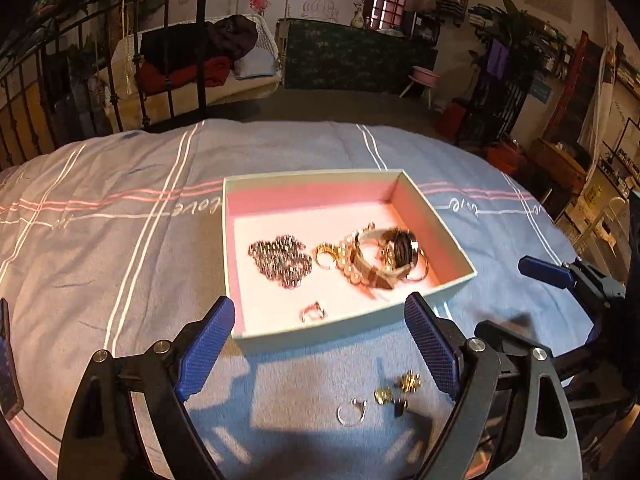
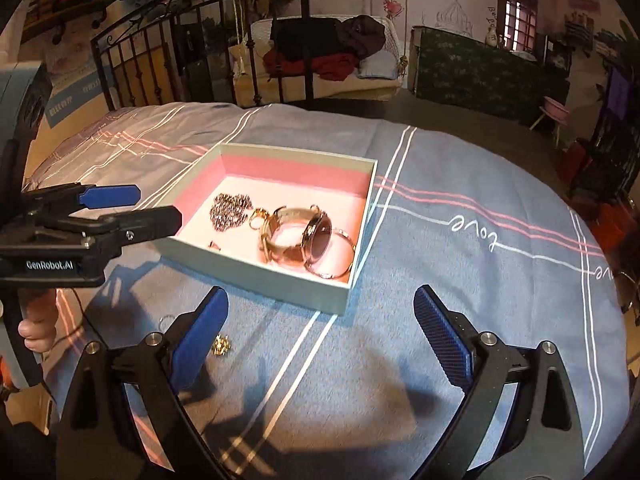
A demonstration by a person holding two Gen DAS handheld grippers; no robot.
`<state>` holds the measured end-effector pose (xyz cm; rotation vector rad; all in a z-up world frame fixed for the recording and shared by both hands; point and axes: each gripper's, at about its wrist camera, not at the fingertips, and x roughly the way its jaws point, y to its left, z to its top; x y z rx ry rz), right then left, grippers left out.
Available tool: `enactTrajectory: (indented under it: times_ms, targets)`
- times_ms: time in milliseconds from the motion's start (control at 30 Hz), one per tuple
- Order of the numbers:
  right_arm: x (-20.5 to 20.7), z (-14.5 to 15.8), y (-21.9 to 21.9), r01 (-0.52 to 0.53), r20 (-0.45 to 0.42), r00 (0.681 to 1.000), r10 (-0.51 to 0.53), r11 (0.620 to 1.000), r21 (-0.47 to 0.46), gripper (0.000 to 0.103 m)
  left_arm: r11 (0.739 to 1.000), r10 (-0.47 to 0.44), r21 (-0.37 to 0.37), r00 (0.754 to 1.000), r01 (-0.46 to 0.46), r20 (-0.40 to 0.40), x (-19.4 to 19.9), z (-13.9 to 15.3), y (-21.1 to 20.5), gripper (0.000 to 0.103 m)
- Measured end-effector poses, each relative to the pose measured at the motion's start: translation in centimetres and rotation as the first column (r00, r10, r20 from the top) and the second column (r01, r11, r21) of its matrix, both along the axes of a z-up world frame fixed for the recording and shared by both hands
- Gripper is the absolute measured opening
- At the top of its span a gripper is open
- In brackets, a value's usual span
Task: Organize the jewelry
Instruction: 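Move both open tools back toward the remaining gold pieces and ring, then grasp the silver ring with the left tool while the right tool grasps the gold flower charm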
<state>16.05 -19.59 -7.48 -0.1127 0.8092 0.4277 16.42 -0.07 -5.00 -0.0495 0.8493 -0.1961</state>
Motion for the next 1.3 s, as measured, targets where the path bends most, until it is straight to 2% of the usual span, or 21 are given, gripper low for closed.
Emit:
enactTrajectory:
  times_ms: [100,233,267,367,433,500,567,667,900,967,1300]
  targets:
    - [-1.3,-1.9,0.4,-0.024,-0.053,0.998,0.025,1.000,0.007,0.088,1.000,-0.010,0.022,0.999,0.011,-0.036,-2.2,-2.4,0.0,0.084]
    - [-2.6,-4.0,1.5,-0.057,-0.102,0.993,0.058,0.998,0.010,0.083,0.994,-0.048,0.092,0.997,0.053,-0.053,-3.8,-4.3,-0.3,0.083]
    - [-2.8,-4.3,1.8,-0.065,-0.108,0.992,0.066,0.998,0.009,0.083,0.993,-0.055,0.104,0.997,0.061,-0.059,-3.8,-4.7,-0.5,0.080]
    - [-2.9,-4.7,2.5,-0.081,-0.109,0.991,0.080,0.997,-0.012,0.083,0.989,-0.068,0.127,0.996,0.076,-0.064,-3.6,-5.5,-0.9,0.067]
    - [-3.1,-4.7,2.9,-0.097,-0.104,0.990,0.095,0.995,-0.016,0.083,0.986,-0.093,0.132,0.994,0.099,-0.052,-3.6,-5.4,-1.2,0.053]
    - [-2.8,-4.9,3.3,-0.113,-0.103,0.989,0.110,0.993,-0.024,0.081,0.983,-0.119,0.135,0.992,0.124,-0.047,-3.7,-5.3,-1.5,0.029]
    - [-2.4,-4.9,3.6,-0.125,-0.104,0.987,0.122,0.992,-0.024,0.074,0.981,-0.132,0.139,0.990,0.137,-0.044,-3.7,-5.3,-1.7,0.019]
    - [-1.6,-4.8,4.0,-0.138,-0.108,0.985,0.135,0.990,-0.022,0.068,0.983,-0.129,0.125,0.991,0.132,-0.039,-3.8,-5.4,-1.6,0.019]
    - [-1.6,-4.8,4.1,-0.137,-0.112,0.985,0.134,0.991,-0.013,0.067,0.991,-0.106,0.074,0.992,0.111,-0.063,-3.5,-5.1,-1.0,0.019]
    - [-1.7,-4.8,4.1,-0.141,-0.119,0.983,0.139,0.990,-0.005,0.062,0.993,-0.097,0.062,0.993,0.101,-0.073,-3.3,-4.9,-0.8,0.019]
    - [-1.6,-4.7,3.9,-0.142,-0.129,0.981,0.141,0.990,0.002,0.058,0.993,-0.075,0.085,0.994,0.082,-0.084,-3.0,-4.7,-1.0,0.019]
